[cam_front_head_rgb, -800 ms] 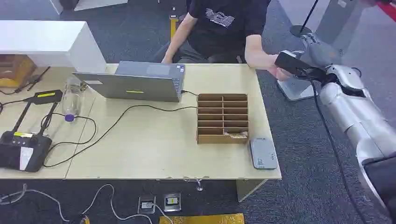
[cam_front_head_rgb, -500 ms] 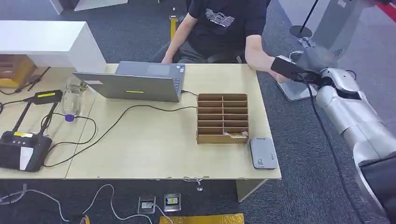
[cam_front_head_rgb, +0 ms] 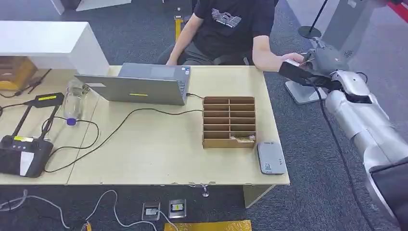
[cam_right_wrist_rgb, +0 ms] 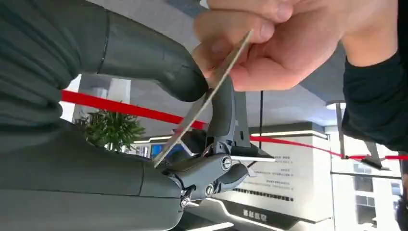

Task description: Pass the card to the sensor for recognition and then transmit it.

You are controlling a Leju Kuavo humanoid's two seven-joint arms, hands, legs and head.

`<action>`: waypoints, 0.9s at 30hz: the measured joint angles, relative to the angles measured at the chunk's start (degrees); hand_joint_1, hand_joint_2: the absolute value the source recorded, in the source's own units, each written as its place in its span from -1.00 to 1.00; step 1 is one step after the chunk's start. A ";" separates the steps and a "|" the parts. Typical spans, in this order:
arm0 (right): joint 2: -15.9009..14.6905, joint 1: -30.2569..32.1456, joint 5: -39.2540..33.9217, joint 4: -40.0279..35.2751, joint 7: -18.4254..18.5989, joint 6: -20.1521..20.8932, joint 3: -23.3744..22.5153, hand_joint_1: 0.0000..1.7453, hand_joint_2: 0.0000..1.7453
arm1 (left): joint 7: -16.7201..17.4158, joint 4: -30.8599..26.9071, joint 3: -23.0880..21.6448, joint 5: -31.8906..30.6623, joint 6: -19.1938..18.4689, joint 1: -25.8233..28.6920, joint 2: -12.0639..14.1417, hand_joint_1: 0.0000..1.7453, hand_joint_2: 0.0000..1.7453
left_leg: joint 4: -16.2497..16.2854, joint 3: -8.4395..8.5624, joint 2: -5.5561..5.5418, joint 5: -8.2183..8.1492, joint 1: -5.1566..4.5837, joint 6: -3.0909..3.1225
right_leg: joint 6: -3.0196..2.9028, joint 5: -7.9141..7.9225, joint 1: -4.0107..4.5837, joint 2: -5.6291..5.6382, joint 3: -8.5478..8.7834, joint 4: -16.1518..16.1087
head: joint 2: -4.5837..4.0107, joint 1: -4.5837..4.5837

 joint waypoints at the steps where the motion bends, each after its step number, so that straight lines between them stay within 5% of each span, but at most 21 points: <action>1: -0.07 0.06 0.34 0.00 0.00 -0.07 0.00 1.00 1.00 | 0.07 0.00 0.00 -0.11 -0.13 -0.03 0.05 -1.00 -1.00 | 0.00 0.00 0.00 0.00 0.00 0.00 | 0.00 0.00 0.00 0.01 0.00 0.00 | 0.00 0.00; 11: -2.47 3.88 -0.50 -1.92 1.25 -0.39 -1.24 1.00 1.00 | 0.24 0.00 0.00 0.52 0.63 0.38 0.31 -1.00 -1.00 | 0.00 0.01 0.01 -0.03 0.00 -0.02 | 0.00 0.00 0.00 0.03 0.01 -0.02 | 0.00 -0.02; 27: -9.56 22.84 -5.19 -20.64 8.78 0.54 -2.82 1.00 1.00 | -1.46 0.00 0.02 2.62 2.03 3.36 0.61 -1.00 -1.00 | -0.01 0.00 0.02 -0.10 0.04 -0.06 | 0.00 -0.01 0.04 0.05 0.04 -0.08 | 0.00 0.00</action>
